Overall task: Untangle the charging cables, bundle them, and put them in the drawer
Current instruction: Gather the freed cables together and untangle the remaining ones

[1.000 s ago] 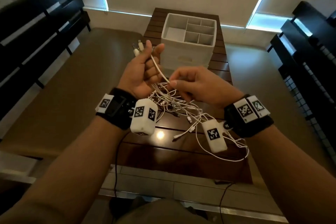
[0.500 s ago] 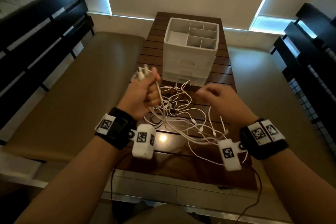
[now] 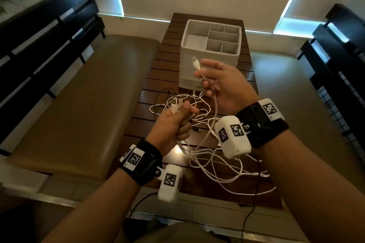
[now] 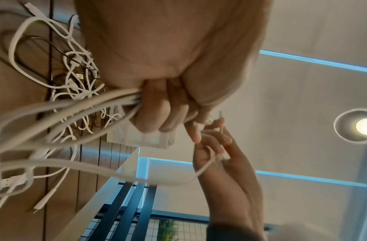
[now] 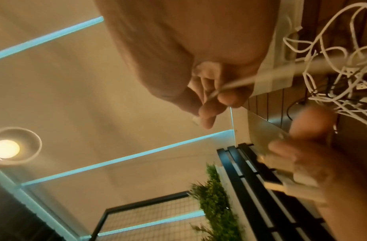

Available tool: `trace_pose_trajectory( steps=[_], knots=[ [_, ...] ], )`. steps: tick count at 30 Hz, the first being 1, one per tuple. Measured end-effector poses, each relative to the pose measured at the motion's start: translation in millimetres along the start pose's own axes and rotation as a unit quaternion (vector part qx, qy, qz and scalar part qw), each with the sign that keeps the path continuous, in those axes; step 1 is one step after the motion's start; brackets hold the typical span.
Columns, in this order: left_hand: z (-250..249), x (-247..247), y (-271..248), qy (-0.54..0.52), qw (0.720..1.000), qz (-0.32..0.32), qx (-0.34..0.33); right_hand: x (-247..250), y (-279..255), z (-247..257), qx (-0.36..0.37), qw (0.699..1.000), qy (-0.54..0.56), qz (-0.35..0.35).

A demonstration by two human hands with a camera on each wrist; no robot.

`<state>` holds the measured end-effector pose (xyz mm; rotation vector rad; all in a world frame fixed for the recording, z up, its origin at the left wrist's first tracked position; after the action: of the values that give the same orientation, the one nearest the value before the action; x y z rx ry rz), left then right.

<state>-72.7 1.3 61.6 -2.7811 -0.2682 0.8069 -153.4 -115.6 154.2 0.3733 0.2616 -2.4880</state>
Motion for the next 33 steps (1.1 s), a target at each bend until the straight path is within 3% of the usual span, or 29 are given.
trace_pose_trajectory(
  steps=[6, 11, 18, 25, 28, 30, 33],
  knots=[
    [-20, 13, 4, -0.024, 0.991, -0.102, -0.082, -11, -39, -23, 0.065, 0.984, -0.152, 0.066],
    [-36, -1, -3, 0.048, 0.985, -0.114, -0.124, -13, -50, -37, 0.109, 0.977, -0.182, 0.017],
    [-43, -3, 0, 0.088, 0.976, -0.137, -0.143, -19, -48, -40, 0.108, 0.976, -0.187, 0.019],
    [-52, -3, 2, 0.125, 0.966, -0.166, -0.154, -11, -41, -29, 0.181, 0.946, -0.268, -0.003],
    [-50, -5, 5, 0.145, 0.967, -0.161, -0.131, -6, -41, 7, 0.288, 0.898, -0.330, -0.039],
    [-48, -9, 7, 0.146, 0.973, -0.137, -0.118, -22, -39, 20, 0.336, 0.860, -0.383, 0.024],
    [-47, -22, 6, 0.141, 0.981, -0.083, -0.105, -51, -35, 19, 0.325, 0.822, -0.444, 0.150]
  ],
)
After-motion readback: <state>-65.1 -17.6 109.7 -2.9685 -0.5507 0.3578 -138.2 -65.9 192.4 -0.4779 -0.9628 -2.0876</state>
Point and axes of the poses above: each hand's wrist, its own y-axis towards the middle knuckle, its own x-axis out of the back of the hand, z = x × y, the point moved 8 cm from there along y, towards the middle knuckle, and after that the axes turned 7 degrees about x, right-handed, at the moved point
